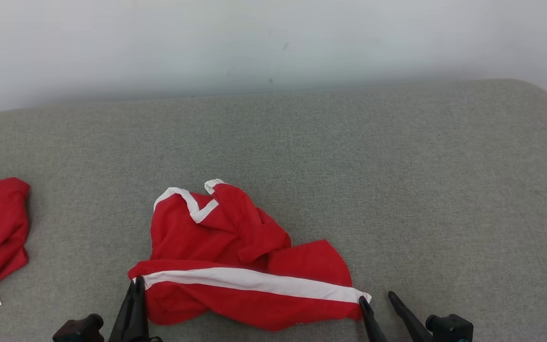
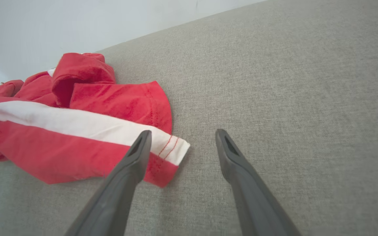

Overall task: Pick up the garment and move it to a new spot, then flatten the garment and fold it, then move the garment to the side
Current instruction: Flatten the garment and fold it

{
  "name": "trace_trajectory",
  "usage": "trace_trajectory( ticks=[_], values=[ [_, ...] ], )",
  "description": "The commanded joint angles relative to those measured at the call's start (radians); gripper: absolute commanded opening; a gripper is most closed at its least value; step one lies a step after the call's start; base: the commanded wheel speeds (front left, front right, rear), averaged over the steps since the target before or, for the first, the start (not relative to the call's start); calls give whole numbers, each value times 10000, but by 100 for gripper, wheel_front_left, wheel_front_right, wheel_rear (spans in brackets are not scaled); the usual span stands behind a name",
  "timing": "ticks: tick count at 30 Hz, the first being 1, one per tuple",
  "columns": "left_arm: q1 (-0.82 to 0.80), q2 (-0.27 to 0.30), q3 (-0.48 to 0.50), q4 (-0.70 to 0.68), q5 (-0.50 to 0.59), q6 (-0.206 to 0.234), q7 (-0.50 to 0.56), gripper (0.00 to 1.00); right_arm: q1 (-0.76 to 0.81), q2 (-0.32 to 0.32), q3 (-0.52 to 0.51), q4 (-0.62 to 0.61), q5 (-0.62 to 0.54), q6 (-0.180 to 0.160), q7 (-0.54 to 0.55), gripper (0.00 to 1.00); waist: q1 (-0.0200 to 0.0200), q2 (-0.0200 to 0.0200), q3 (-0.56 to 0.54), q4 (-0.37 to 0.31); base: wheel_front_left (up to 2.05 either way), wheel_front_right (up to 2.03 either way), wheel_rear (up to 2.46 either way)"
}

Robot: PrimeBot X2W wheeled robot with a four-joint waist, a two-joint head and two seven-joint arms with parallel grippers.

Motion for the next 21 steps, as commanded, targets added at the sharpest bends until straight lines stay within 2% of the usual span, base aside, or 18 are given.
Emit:
trace_trajectory(
  ticks=[1, 15, 21],
  values=[
    [-96, 8, 14, 10, 119, 12, -34, 0, -29, -25, 173, 49, 287, -24, -1, 100, -1, -1, 36, -19, 0, 0, 0],
    [-163, 6, -27, 91, 229, 11, -34, 0, -487, -272, 833, 548, 1912, -24, -1, 99, -1, -1, 259, 178, 0, 0, 0],
    [-174, 6, 33, 126, 292, 11, -34, 0, -656, -361, 996, 808, 2167, -24, 1, 75, -1, -1, 366, 249, 0, 0, 0]
  ],
)
